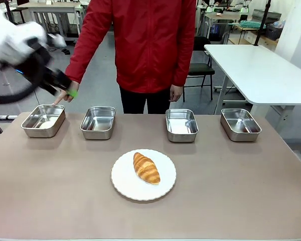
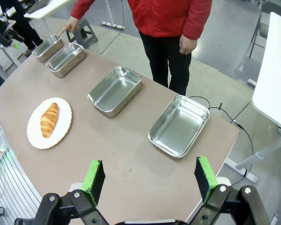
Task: Place the bread in the container.
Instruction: Place the Butter Roll into the Airtight Container indicated by the human.
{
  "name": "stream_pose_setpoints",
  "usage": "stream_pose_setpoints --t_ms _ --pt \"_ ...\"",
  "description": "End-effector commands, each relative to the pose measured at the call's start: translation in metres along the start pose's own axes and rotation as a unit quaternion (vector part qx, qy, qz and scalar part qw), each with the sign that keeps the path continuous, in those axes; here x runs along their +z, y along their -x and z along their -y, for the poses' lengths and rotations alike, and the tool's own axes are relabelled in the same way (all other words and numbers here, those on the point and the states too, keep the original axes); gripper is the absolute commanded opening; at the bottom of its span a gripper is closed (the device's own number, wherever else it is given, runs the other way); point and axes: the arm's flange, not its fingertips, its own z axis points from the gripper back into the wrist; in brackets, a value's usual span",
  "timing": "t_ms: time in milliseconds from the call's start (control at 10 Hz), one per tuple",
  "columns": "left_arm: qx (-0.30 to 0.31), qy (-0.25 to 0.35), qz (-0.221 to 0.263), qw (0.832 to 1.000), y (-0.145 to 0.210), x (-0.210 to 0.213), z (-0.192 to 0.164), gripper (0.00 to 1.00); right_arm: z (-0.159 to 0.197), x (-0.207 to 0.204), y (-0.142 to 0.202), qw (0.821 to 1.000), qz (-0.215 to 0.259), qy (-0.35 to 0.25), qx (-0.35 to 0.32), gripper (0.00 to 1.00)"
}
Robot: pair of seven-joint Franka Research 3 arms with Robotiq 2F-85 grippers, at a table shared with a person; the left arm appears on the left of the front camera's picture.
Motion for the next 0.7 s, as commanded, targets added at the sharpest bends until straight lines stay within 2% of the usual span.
stream_pose_setpoints --t_ms 0,100,200,300,400,600 --pt "0.042 -0.057 -0.029 0.997 0.007 -0.05 0.063 1.0 0.002 0.0 -0.001 1.0 0.012 -0.005 0.002 1.0" --pt "0.043 -0.054 -0.04 0.997 0.008 -0.063 0.082 1.0 0.002 0.0 -0.001 1.0 0.012 -0.005 0.002 1.0" --pt "0.05 -0.066 -0.058 0.995 0.009 -0.064 0.083 1.0 0.002 0.0 -0.001 1.0 0.012 -0.005 0.002 1.0" --pt "0.014 -0.062 -0.114 0.992 0.017 -0.045 0.061 1.0 0.002 0.0 -0.001 1.0 0.012 -0.005 0.002 1.0" --pt "0.039 -0.046 -0.041 0.997 0.017 -0.077 0.095 1.0 0.002 0.0 -0.001 1.0 0.012 -0.005 0.002 1.0" --pt "0.039 -0.046 -0.041 0.997 0.017 -0.077 0.095 1.0 0.002 0.0 -0.001 1.0 0.012 -0.005 0.002 1.0"
